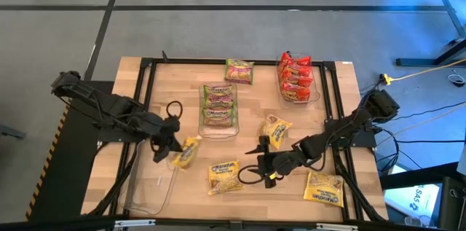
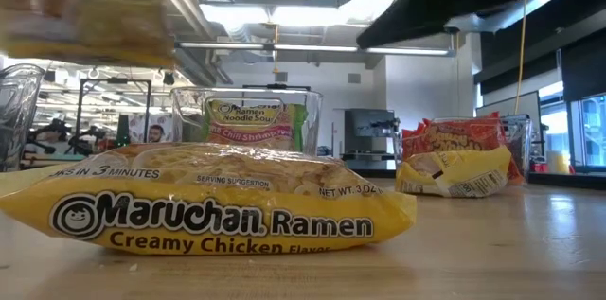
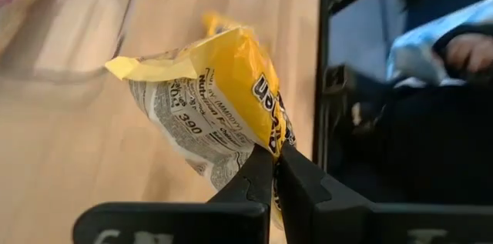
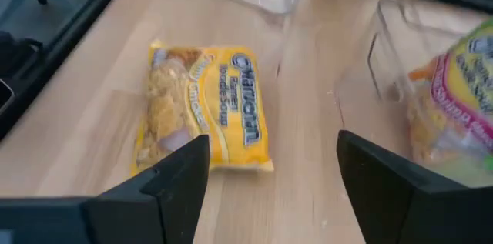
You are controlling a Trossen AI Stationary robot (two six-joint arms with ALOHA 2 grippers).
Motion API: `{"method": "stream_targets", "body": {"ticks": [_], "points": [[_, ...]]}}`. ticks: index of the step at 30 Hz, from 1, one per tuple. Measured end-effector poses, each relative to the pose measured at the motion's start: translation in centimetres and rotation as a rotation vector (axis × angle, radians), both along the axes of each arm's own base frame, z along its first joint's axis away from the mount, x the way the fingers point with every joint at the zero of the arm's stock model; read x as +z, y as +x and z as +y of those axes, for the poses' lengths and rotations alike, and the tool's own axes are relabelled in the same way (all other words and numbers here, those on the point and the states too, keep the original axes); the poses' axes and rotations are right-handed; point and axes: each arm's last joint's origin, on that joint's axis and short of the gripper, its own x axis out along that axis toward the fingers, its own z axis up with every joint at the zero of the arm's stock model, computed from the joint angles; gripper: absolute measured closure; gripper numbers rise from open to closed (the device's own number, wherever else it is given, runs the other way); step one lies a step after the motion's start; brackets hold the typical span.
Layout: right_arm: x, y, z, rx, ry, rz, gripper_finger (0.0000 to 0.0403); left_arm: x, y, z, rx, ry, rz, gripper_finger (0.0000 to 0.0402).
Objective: Sort Maruchan noodles
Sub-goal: Put the yellow noodle pack into the bottom left transparent bin
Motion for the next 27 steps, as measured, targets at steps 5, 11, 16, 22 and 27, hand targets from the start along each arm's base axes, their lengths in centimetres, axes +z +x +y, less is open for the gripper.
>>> {"method": "stream_targets", "body": {"ticks": [5, 11, 16, 22, 27], "points": [[-0.6, 0.0, 0.0, -0.027, -0.002, 0.025, 0.0150, 2.4, -1.8, 0.3, -0.001, 0.009, 0.180, 0.0400], [-0.6, 0.1, 0.0, -0.023, 0.002, 0.027, 0.0150, 4.3, -3.1, -0.5, -0.077, -0.030, 0.359, 0.0400], [-0.6, 0.0, 0.0, -0.022, -0.001, 0.028, 0.0150, 3.3, -3.1, -2.3, -0.184, -0.026, 0.513, 0.0400], [-0.6, 0.0, -0.1, -0.023, 0.000, 0.029, 0.0150, 1.7, -2.2, -4.9, -0.316, 0.080, 0.587, 0.0396], [-0.6, 0.0, -0.1, -0.024, 0.000, 0.029, 0.0150, -0.2, -1.0, -6.5, -0.436, 0.216, 0.609, 0.0393]]}}
